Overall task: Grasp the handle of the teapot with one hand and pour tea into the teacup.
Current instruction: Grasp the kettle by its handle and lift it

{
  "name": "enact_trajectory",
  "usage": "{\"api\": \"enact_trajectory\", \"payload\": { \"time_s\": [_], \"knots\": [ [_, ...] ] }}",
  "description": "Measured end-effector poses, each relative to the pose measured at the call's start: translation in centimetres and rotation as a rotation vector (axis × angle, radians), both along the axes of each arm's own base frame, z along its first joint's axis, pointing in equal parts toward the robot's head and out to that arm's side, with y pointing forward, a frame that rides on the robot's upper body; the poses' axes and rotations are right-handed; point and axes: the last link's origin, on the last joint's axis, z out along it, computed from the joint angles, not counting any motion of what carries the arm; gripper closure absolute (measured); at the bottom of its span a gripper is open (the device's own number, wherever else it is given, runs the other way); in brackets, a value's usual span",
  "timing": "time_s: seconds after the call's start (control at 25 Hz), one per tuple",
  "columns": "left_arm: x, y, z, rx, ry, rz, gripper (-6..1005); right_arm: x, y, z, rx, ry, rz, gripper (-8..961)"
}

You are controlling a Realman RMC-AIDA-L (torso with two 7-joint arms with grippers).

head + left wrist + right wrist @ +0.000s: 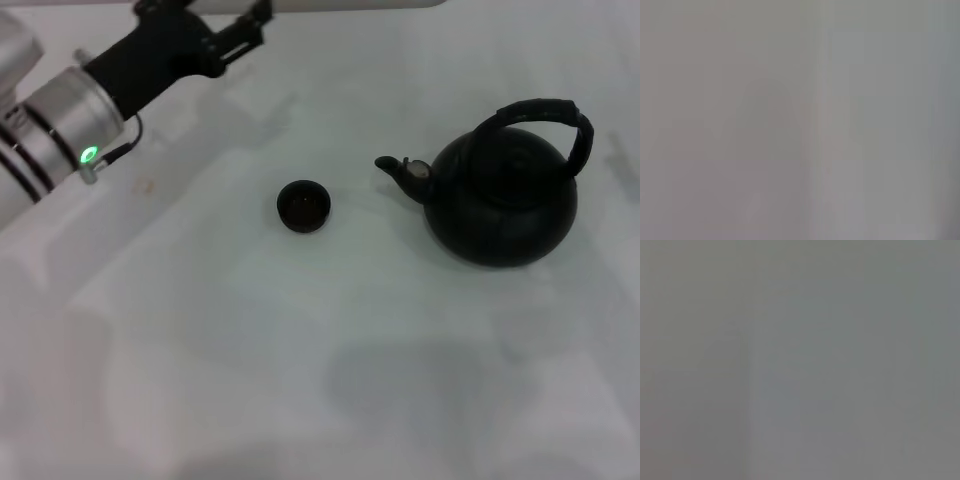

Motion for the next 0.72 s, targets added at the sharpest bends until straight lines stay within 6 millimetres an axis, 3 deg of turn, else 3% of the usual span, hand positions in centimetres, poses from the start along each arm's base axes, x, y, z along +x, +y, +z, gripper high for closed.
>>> {"api": "enact_trajectory", "payload": {
  "time_s": [0.32, 0.52, 0.72],
  "knots": [
    [-3.8, -3.7, 0.9, 0.23, -0.101, 0.148, 195, 1.2, -1.0, -0.2, -0.07, 0.077, -0.03, 85],
    [-5.3, -5.3, 0.7, 0.296, -0.092, 0.218, 194, 1.3, -2.8, -1.9, -0.186, 0.086, -0.023, 94],
    [-6.0, -6.4, 0.4, 0.292, -0.112, 0.251, 194, 1.0, -3.1, -3.6, -0.31, 0.131, -0.015, 103]
  ]
}}
